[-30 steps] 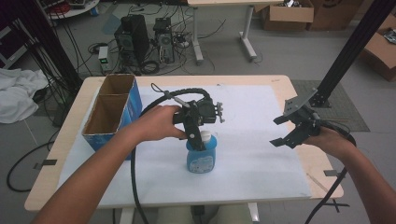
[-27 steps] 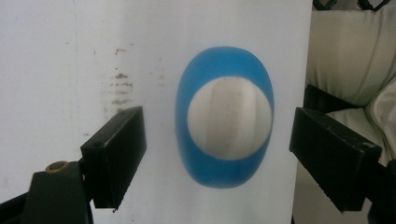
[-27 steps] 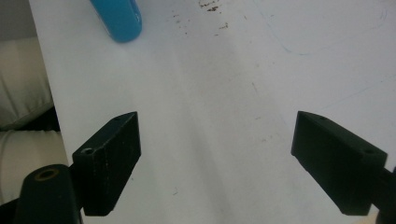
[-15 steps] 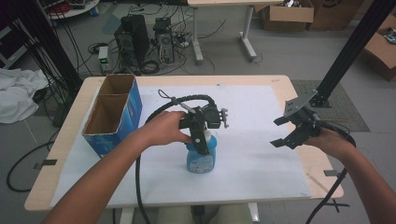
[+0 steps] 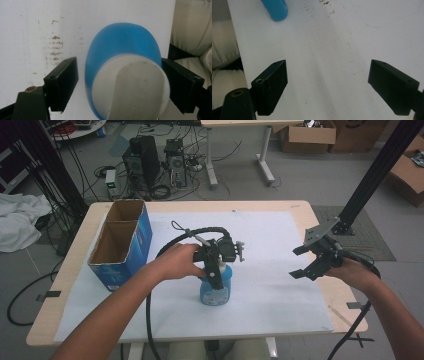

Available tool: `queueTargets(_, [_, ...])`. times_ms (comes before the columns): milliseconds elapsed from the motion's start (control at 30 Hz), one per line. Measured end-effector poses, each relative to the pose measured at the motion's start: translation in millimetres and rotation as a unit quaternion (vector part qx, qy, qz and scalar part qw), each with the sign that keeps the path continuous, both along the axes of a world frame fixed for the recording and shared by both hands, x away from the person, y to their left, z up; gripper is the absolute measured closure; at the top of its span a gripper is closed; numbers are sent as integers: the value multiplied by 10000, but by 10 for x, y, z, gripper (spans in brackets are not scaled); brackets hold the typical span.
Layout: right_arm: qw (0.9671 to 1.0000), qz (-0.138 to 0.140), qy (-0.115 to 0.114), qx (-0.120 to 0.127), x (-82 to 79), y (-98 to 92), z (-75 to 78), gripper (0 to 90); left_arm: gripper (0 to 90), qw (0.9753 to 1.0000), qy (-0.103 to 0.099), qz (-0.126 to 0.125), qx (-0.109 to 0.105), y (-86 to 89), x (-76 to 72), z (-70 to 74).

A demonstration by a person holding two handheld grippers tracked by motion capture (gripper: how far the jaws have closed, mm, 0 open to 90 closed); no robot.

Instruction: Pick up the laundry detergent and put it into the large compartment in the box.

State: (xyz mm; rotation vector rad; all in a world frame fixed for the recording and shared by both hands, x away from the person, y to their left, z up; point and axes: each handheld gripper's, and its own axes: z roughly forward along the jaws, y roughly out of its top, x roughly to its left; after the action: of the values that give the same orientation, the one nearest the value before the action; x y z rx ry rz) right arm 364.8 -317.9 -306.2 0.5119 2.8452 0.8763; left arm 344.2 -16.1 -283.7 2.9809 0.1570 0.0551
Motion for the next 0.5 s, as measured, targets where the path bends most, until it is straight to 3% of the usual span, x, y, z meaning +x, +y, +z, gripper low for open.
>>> queueTargets(500, [10000,-14,-10,14,-1,5,4,158,223,10000,28,8,25,0,5,-56])
